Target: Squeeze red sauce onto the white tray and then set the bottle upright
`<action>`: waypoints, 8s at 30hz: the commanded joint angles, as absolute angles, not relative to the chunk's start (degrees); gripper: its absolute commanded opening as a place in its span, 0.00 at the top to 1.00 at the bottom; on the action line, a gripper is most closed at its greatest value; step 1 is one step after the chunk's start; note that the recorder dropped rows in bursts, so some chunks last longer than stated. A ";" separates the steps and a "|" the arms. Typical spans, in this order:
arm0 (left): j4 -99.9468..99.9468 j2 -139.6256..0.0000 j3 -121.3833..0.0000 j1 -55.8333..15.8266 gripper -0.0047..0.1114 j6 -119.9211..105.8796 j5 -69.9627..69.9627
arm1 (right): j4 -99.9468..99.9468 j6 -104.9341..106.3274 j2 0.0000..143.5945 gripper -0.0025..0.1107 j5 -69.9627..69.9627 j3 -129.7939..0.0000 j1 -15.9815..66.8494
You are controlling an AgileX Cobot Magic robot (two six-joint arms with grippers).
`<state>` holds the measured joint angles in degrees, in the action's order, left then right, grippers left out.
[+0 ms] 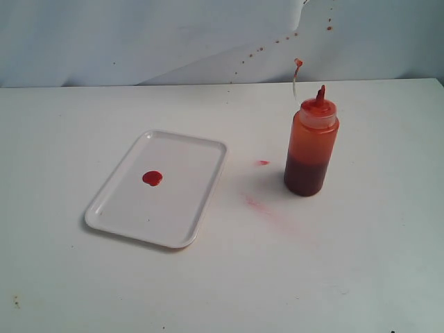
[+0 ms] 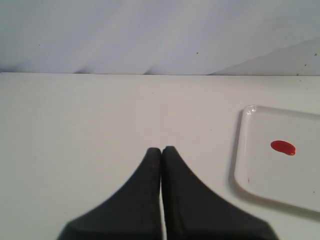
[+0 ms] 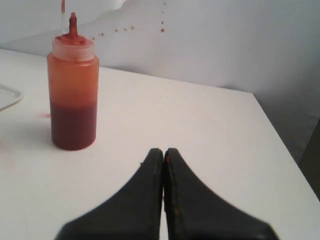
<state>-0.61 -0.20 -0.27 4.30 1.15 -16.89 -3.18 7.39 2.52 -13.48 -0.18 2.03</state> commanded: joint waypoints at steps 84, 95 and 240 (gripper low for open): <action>-0.35 0.00 0.00 4.44 0.96 1.50 -16.35 | 0.41 7.01 0.00 0.98 -19.62 0.00 3.80; -0.35 0.00 0.00 4.44 0.96 1.50 -16.35 | 0.76 5.70 0.00 0.98 -19.65 0.00 1.13; -0.35 0.00 0.00 -0.24 0.96 1.50 -16.35 | -2.14 3.00 0.00 0.98 -19.07 0.00 -1.88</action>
